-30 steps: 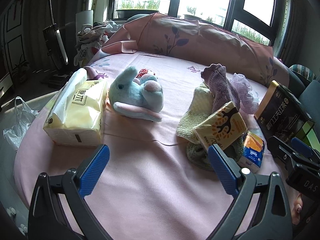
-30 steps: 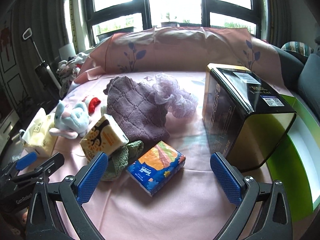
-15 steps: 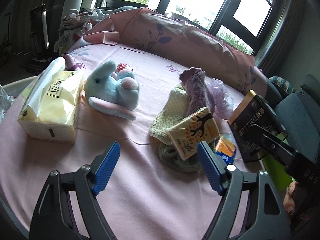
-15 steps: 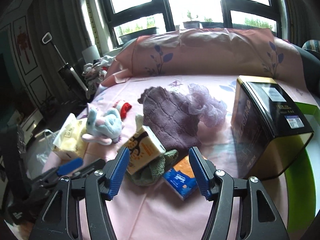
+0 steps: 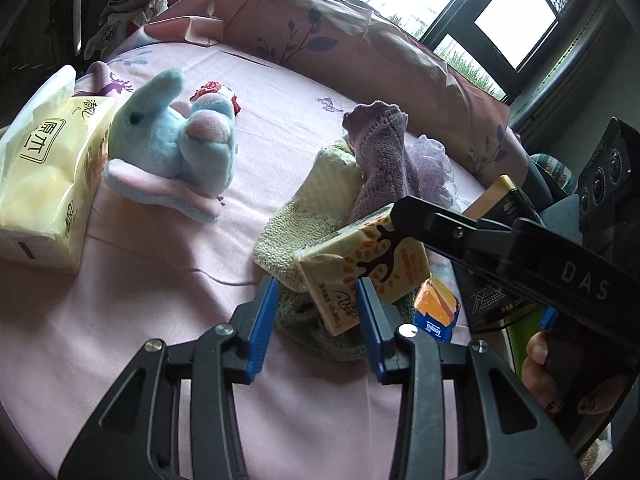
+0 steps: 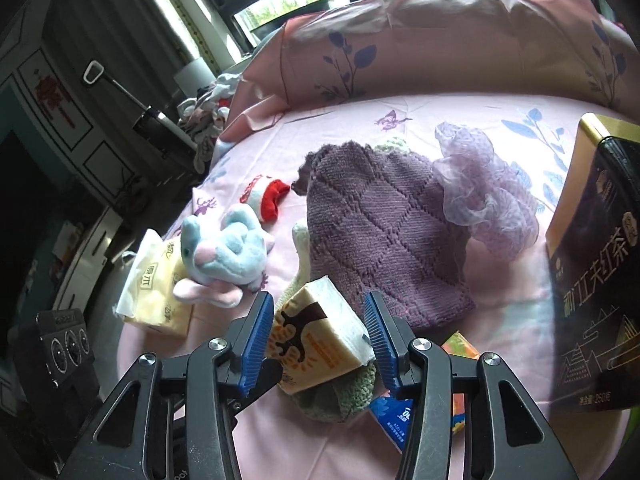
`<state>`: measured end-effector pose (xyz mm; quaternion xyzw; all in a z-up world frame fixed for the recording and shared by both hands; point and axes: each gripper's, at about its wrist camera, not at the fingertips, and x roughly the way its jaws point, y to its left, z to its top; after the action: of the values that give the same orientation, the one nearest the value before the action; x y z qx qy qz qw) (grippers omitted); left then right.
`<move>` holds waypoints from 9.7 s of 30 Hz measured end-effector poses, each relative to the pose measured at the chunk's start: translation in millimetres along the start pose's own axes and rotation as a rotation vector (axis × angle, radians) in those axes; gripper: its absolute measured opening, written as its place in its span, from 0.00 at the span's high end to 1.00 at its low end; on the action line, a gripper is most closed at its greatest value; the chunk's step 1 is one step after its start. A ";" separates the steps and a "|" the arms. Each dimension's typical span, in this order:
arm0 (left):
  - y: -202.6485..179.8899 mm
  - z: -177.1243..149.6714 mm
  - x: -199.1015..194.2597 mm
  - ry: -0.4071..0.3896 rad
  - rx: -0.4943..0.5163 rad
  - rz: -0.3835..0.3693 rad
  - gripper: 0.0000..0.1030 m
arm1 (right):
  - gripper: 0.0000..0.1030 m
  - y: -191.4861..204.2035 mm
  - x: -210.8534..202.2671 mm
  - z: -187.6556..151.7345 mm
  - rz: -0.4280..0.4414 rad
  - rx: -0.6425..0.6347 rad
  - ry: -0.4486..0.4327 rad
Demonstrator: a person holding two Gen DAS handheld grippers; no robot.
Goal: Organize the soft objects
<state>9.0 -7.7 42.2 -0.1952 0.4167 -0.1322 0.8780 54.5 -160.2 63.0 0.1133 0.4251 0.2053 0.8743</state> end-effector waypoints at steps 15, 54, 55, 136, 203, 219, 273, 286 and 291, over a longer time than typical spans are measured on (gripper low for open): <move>-18.4 5.9 -16.6 -0.052 0.047 -0.063 0.63 | 0.51 -6.3 -8.9 -8.4 0.046 0.063 0.011; -332.3 -62.2 29.7 0.094 0.540 -0.433 0.63 | 0.51 -200.5 -270.4 -87.0 -0.279 0.543 -0.481; -334.5 -64.0 33.3 0.106 0.540 -0.435 0.63 | 0.51 -203.9 -270.1 -88.2 -0.285 0.556 -0.475; 37.7 -2.1 -48.7 -0.134 -0.040 0.301 0.05 | 0.76 35.5 -66.5 -8.0 -0.182 -0.062 -0.200; 19.6 -12.5 -28.7 0.163 0.027 -0.076 0.50 | 0.46 27.6 -26.1 -42.3 0.108 0.045 0.140; 12.1 -17.3 -19.1 0.206 0.034 -0.114 0.66 | 0.46 30.3 -1.0 -41.8 0.061 0.048 0.189; -279.9 -27.0 -81.0 -0.176 0.678 -0.300 0.66 | 0.78 -98.6 -268.1 -56.4 0.116 0.245 -0.562; -352.3 -60.6 -12.5 -0.041 0.778 -0.397 0.66 | 0.77 -189.3 -288.4 -88.0 -0.022 0.483 -0.644; -368.9 -73.0 13.8 0.000 0.792 -0.400 0.66 | 0.77 -217.6 -284.7 -97.5 -0.055 0.566 -0.641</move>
<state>-65.3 -358.0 157.8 0.0793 0.2881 -0.4488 0.8422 -123.2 -481.2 120.5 0.3954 0.1741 0.0115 0.9018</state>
